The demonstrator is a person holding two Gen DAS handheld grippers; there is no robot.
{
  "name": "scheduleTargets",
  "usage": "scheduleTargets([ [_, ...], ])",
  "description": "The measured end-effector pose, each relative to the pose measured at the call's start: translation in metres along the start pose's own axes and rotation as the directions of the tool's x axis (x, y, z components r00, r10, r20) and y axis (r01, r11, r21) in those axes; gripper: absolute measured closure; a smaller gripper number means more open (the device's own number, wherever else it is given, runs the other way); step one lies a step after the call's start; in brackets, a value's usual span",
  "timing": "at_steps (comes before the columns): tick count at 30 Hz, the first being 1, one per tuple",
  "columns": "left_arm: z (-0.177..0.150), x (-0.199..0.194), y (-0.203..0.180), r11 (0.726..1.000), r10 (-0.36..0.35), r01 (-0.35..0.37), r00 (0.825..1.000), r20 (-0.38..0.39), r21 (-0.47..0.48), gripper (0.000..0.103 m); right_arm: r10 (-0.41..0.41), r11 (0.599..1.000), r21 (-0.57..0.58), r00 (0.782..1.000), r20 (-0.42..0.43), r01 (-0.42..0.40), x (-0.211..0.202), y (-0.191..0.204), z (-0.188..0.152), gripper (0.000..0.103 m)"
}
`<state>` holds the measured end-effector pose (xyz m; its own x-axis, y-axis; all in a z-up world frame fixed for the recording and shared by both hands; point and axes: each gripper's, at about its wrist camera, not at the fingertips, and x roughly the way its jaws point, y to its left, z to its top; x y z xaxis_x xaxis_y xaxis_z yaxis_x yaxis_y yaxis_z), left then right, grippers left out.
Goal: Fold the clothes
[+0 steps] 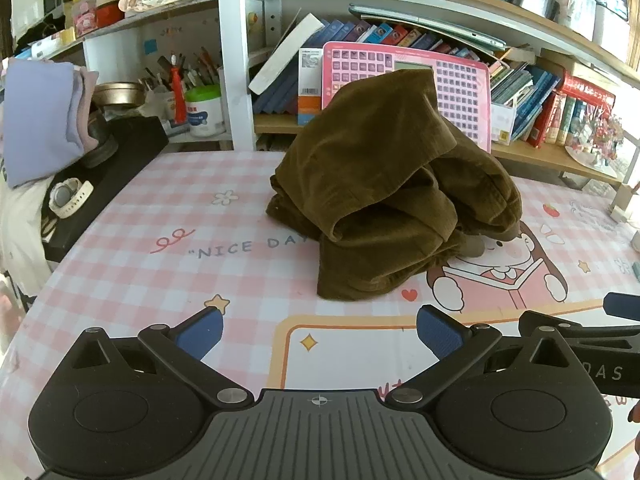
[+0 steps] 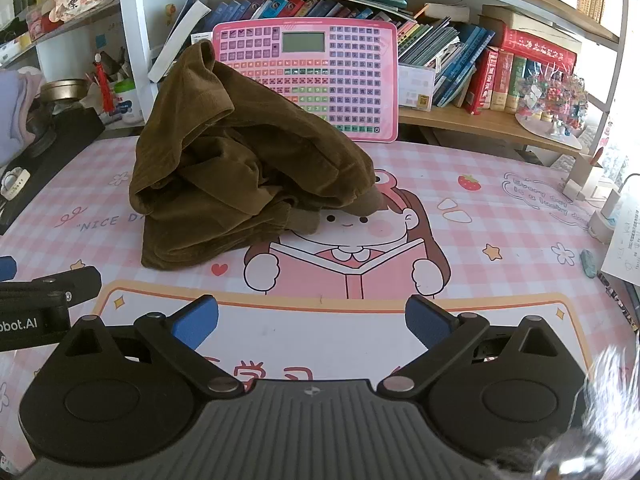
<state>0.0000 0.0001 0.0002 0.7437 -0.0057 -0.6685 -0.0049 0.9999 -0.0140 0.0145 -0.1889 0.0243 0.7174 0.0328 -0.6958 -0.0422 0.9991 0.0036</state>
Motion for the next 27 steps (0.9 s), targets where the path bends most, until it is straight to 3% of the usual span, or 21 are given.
scheduleTargets([
  [27, -0.0030, 0.0009, -0.0011, 1.000, -0.001, 0.001, 1.000, -0.013, 0.007, 0.000, 0.001, 1.000, 0.004, 1.000, -0.005, -0.001, -0.0007, -0.0010, -0.0005, 0.002],
])
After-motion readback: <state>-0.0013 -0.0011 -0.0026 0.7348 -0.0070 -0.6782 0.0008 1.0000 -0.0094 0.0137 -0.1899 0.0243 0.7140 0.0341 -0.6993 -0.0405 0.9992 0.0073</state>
